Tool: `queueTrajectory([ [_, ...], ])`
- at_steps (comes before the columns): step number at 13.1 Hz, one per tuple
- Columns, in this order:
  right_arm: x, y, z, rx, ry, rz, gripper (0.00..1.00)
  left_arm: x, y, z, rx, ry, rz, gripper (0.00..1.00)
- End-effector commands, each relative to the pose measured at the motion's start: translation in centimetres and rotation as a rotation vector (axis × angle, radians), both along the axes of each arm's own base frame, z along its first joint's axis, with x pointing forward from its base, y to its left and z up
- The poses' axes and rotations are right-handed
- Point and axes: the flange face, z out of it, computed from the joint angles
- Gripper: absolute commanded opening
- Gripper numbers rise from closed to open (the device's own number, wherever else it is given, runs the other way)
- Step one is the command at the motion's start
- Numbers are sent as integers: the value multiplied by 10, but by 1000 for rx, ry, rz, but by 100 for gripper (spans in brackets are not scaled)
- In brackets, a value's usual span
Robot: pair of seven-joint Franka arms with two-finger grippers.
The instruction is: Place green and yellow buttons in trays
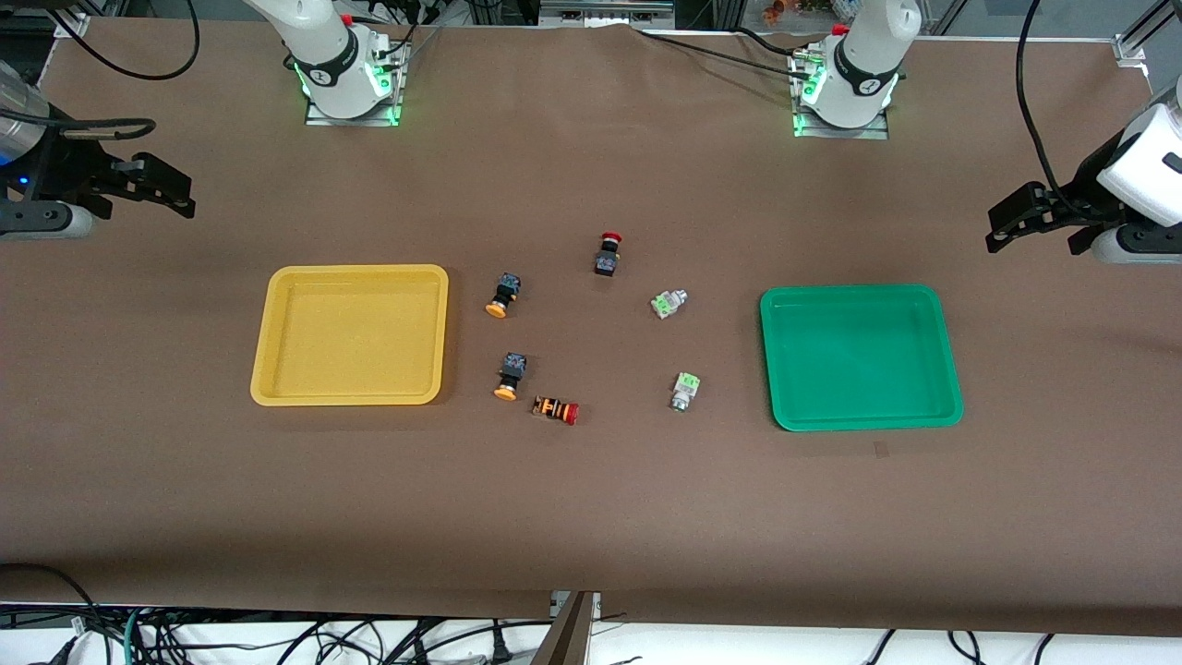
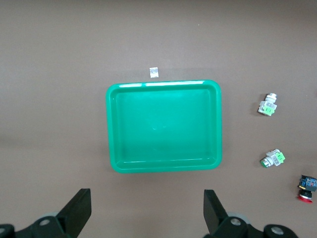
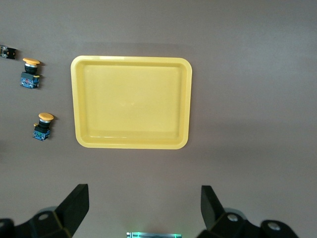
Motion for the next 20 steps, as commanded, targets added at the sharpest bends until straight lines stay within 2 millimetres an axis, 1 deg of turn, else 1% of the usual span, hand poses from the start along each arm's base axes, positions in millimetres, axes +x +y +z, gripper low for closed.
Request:
queueTrajectory([
  [1, -4, 6, 3, -15, 2, 9, 100, -13, 1, 7, 18, -6, -16, 100],
  [3, -3, 6, 3, -12, -3, 14, 100, -14, 1, 10, 16, -12, -12, 100],
  [4, 3, 7, -12, -8, 18, 17, 100, -14, -2, 10, 16, -13, -17, 100],
  [5, 13, 13, -35, -13, 56, 28, 100, -12, -6, 5, 15, -3, -22, 100],
  [6, 24, 26, -69, -16, 96, 48, 100, -8, -14, -7, 5, 18, -32, 100],
  [7, 32, 41, -96, -13, 115, 62, 100, 0, -34, -27, 3, 51, -65, 100],
  [8, 37, 66, -127, 1, 121, 82, 100, 11, -61, -50, -8, 78, -103, 100],
  [9, 37, 89, -156, 4, 107, 58, 100, 22, -82, -73, -25, 88, -130, 100],
  [10, 33, 107, -185, -1, 91, -23, 100, 35, -107, -102, -45, 88, -164, 100],
  [11, 25, 132, -212, 2, 70, -83, 100, 47, -130, -131, -65, 71, -191, 100],
  [13, 8, 175, -254, 19, 46, -169, 100, 68, -184, -200, -89, 20, -242, 100],
  [14, 2, 199, -272, 23, 58, -224, 100, 75, -208, -233, -95, -25, -265, 100],
  [15, -6, 226, -291, 28, 73, -271, 100, 81, -228, -265, -99, -67, -284, 100],
  [16, -12, 249, -310, 35, 76, -321, 100, 81, -249, -298, -101, -94, -304, 100],
  [17, -19, 267, -332, 39, 86, -361, 100, 81, -265, -329, -103, -122, -321, 100],
  [18, -26, 284, -352, 44, 89, -385, 100, 78, -275, -355, -105, -132, -328, 100],
  [19, -31, 296, -368, 51, 91, -405, 100, 73, -283, -378, -101, -123, -338, 100],
  [20, -35, 304, -380, 57, 93, -419, 100, 66, -292, -392, -97, -105, -350, 100],
])
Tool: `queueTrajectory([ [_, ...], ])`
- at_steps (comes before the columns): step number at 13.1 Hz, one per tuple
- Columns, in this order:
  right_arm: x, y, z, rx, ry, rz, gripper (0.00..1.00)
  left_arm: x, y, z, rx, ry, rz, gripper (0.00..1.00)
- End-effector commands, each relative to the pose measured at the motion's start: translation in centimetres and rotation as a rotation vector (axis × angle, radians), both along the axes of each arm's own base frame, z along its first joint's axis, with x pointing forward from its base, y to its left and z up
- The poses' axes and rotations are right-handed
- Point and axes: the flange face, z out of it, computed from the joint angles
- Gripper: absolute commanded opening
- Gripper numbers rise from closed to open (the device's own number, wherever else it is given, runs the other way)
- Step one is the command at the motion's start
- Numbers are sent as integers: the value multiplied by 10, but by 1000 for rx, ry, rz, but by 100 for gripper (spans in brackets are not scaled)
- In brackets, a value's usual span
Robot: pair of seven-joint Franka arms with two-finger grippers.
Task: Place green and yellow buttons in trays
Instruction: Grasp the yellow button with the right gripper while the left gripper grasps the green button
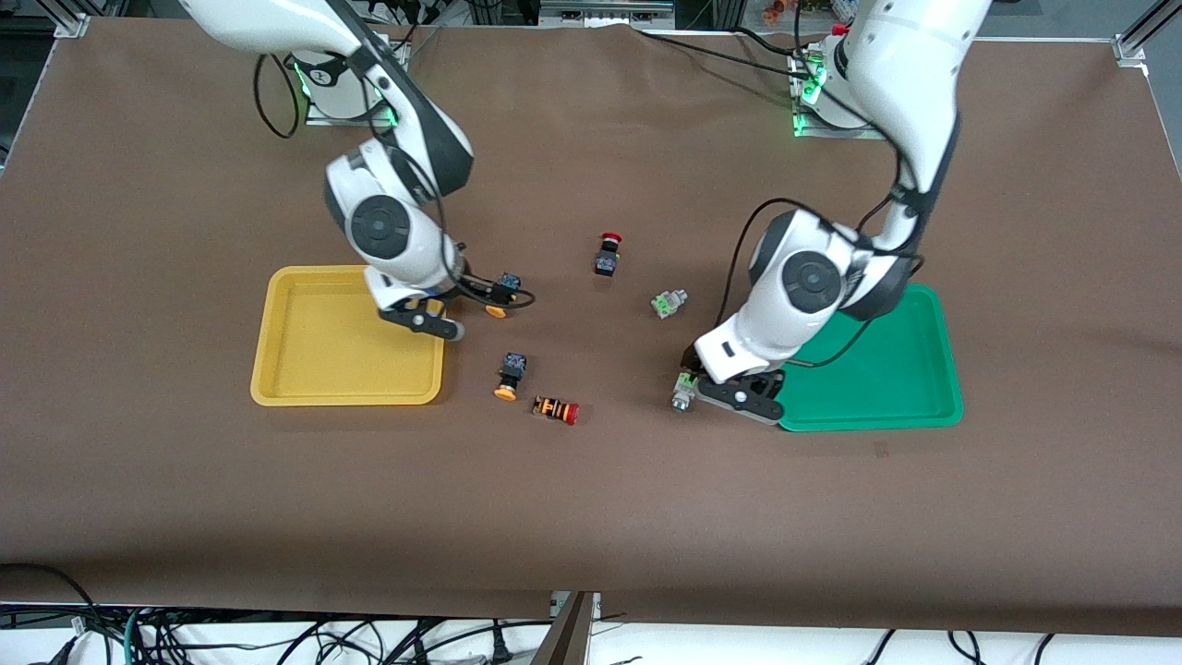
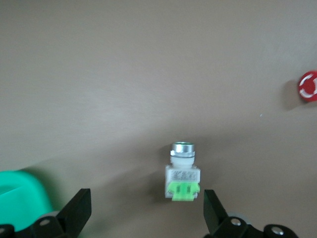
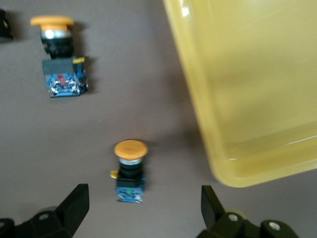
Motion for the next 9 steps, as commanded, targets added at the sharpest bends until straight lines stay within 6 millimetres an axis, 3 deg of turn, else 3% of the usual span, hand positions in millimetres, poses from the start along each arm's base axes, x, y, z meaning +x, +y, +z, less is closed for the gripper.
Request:
queueTrajectory([
  [1, -6, 15, -35, 16, 10, -58, 100, -7, -19, -28, 8, 18, -24, 100],
  [3, -10, 22, -58, 29, 12, -56, 100, -14, -26, -42, 14, 38, -32, 100],
  [4, -12, 24, -64, 34, 10, -54, 93, -15, -28, -48, 17, 44, -36, 100],
  [5, -13, 25, -65, 34, 12, -51, 39, -15, -28, -50, 29, 38, -65, 76],
  [6, -13, 25, -65, 32, 14, -52, 0, -14, -26, -50, 30, 37, -63, 26],
  [9, -13, 24, -54, 20, 19, -55, 0, -15, -30, -46, 26, 34, -66, 0],
])
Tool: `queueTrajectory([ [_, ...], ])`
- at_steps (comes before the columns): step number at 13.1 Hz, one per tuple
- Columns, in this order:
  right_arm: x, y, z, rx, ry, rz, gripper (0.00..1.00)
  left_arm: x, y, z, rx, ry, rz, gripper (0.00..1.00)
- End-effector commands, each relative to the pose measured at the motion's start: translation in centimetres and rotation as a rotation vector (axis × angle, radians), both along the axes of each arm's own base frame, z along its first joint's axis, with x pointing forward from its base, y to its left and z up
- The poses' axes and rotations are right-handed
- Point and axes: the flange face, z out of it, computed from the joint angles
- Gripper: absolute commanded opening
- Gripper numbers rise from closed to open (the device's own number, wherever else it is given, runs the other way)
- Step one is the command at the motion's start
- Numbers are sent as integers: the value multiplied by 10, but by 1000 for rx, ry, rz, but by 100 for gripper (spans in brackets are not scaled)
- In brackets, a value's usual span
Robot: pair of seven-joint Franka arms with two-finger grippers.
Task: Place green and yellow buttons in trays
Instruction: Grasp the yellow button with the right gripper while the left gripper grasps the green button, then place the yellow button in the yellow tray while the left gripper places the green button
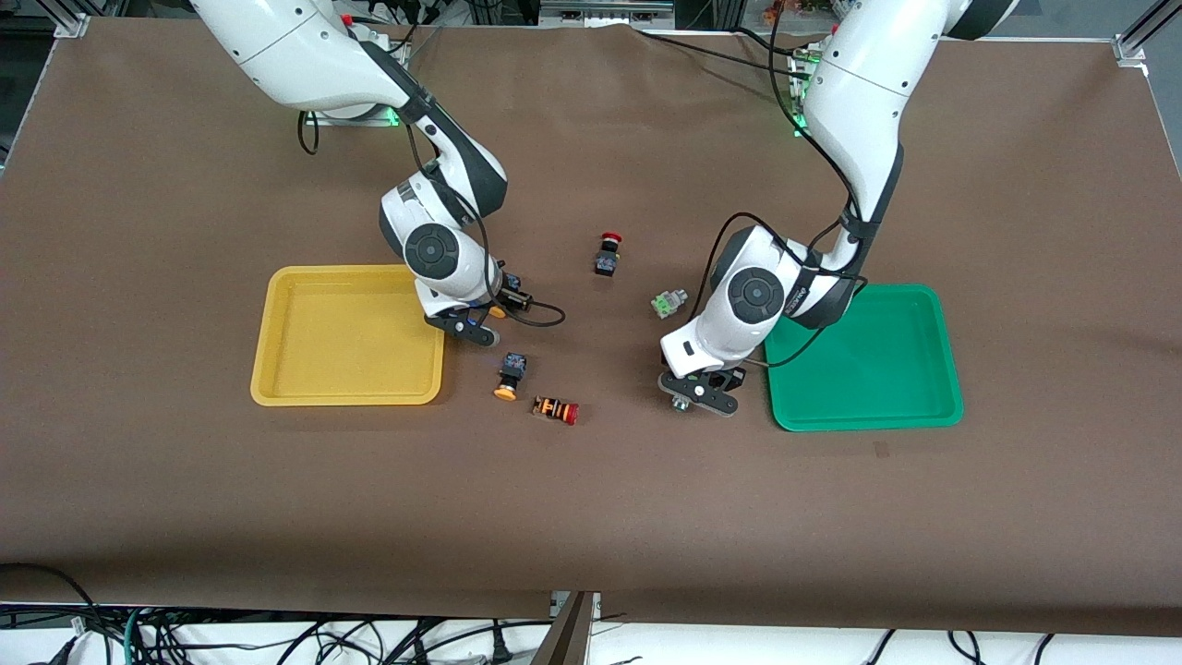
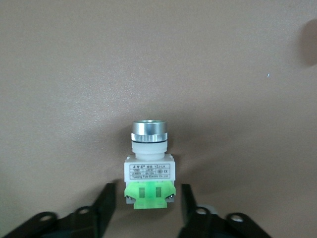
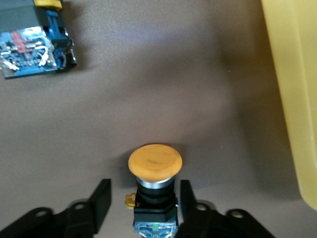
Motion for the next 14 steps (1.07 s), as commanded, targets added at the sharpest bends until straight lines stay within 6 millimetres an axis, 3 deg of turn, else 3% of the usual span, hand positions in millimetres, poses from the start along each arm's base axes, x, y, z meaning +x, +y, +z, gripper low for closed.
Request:
queueTrajectory([
  [1, 3, -2, 27, -16, -5, 17, 0, 7, -4, 16, -4, -24, -17, 0],
  [2, 8, -11, 42, -23, -2, 61, 0, 11, -1, 38, -15, -40, -1, 0],
  [4, 31, -63, 69, -33, 38, 169, 0, 23, 34, 93, -4, -15, 33, 0],
  [6, 57, -144, 71, -37, 70, 289, 0, 25, 91, 135, 48, 107, 35, 0],
  [7, 69, -192, 65, -41, 76, 346, 0, 26, 128, 138, 75, 168, -8, 0],
  [8, 76, -230, 58, -34, 85, 403, 0, 26, 164, 130, 99, 218, -64, 0],
  [10, 83, -294, 40, -31, 104, 442, 0, 13, 205, 91, 117, 270, -159, 0],
  [12, 81, -306, 27, -22, 126, 443, 4, -9, 215, 45, 122, 229, -156, 0],
  [13, 82, -307, 26, -23, 126, 437, 45, -13, 215, 33, 122, 193, -154, 15],
  [14, 82, -306, 27, -25, 127, 427, 99, -12, 215, 36, 121, 178, -155, 99],
])
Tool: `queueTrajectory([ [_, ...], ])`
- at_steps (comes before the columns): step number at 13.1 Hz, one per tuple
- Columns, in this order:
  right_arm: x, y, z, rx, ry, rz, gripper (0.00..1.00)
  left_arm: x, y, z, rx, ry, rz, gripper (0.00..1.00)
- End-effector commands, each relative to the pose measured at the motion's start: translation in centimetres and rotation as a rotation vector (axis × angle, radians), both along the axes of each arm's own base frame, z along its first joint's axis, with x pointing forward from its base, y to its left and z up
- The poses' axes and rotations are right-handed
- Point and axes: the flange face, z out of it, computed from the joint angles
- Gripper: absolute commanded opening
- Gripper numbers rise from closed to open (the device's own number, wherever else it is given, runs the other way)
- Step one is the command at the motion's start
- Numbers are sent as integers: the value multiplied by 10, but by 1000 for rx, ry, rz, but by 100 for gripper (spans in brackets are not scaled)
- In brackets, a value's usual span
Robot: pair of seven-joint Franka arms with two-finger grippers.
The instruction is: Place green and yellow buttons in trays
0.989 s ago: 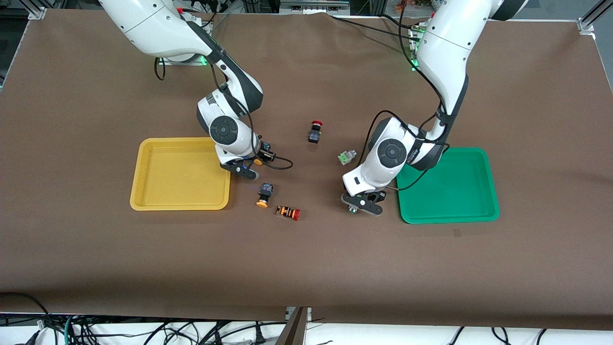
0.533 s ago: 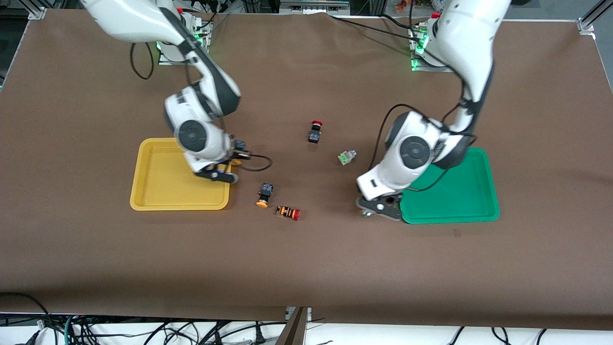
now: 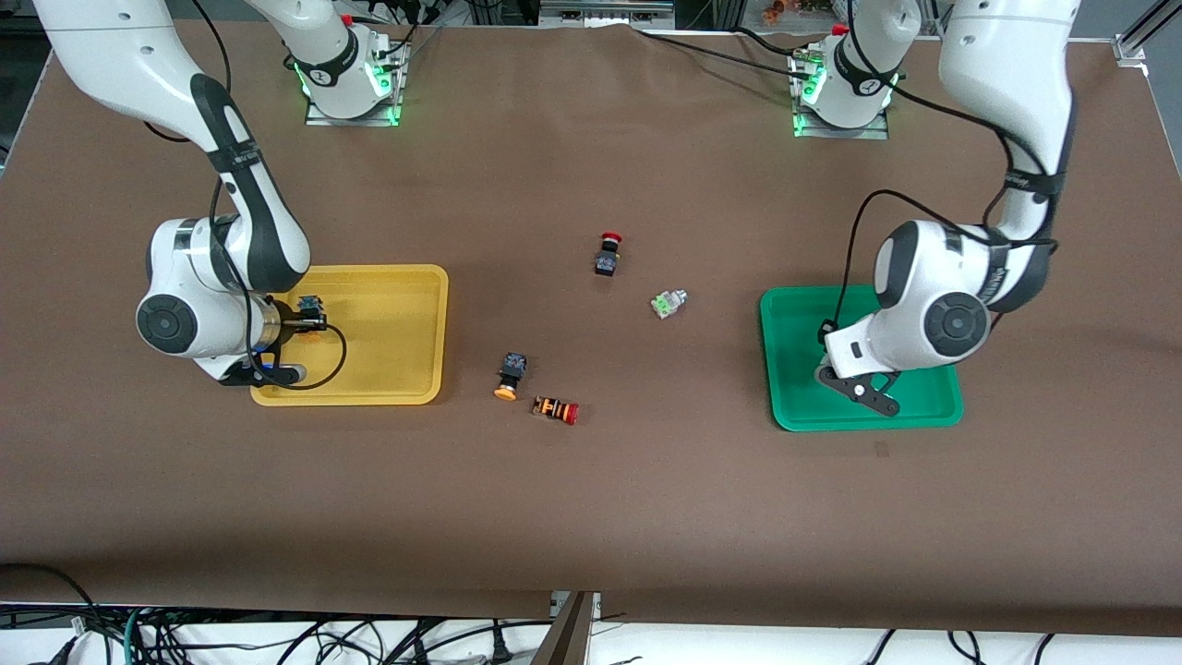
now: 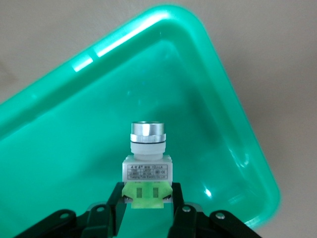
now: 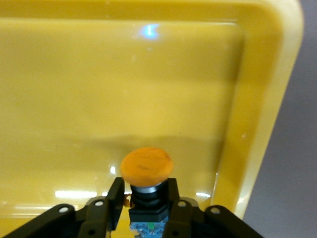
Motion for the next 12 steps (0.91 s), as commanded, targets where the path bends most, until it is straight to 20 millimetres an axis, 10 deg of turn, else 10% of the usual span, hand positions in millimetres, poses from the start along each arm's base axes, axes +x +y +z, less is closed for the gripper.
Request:
queueTrajectory([
  [1, 1, 18, 11, 7, -14, 12, 100, -7, -6, 10, -10, -45, -34, 100],
  [5, 23, 122, 53, 67, -114, -105, 100, -2, -71, 91, -77, -95, -115, 100],
  [9, 23, 243, 35, 132, -261, -227, 100, -47, -188, 51, -163, -52, -296, 100],
  [12, 21, 273, 19, 166, -318, -284, 100, -80, -241, 19, -205, -49, -370, 100],
])
